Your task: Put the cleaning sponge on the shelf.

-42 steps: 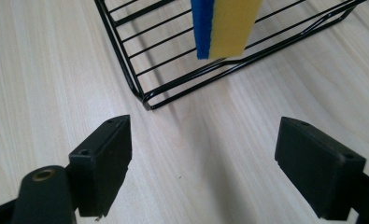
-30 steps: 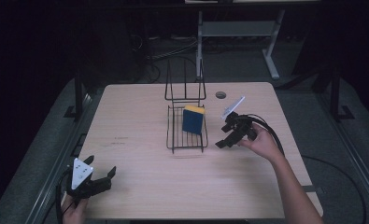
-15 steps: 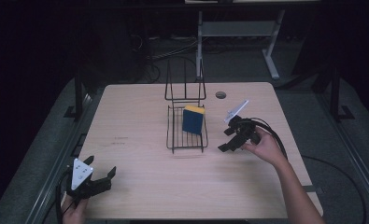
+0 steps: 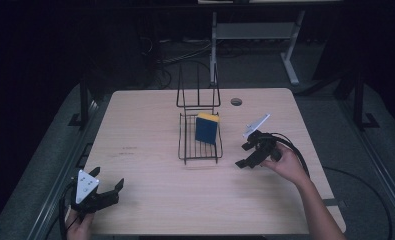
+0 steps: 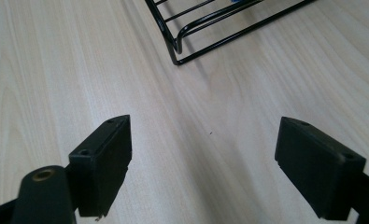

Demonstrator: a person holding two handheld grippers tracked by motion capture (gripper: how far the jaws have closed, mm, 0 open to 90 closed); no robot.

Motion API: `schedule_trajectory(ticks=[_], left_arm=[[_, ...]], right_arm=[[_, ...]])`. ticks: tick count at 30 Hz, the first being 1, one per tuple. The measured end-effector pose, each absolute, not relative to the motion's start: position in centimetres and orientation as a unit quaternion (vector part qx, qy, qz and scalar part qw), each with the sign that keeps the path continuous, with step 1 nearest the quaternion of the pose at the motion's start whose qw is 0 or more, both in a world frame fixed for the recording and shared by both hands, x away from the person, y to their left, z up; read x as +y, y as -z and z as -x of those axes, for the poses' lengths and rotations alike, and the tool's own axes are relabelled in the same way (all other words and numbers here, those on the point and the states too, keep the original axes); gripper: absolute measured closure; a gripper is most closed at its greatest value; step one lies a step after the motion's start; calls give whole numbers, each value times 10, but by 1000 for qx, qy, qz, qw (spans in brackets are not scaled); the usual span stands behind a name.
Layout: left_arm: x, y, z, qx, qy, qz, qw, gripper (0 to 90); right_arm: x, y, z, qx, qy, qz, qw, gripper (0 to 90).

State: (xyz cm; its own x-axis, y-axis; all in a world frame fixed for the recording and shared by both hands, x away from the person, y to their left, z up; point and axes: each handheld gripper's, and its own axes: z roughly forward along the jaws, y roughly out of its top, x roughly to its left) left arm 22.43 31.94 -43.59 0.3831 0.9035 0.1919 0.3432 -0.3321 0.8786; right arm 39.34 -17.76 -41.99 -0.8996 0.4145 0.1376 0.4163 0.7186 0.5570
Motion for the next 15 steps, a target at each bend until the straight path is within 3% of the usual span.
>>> schedule_trajectory(ticks=[15], left_arm=[[318,436,-224,424,-358,-735,390,139]], right_arm=[[-190,425,-382,-924,305,232,2,184]])
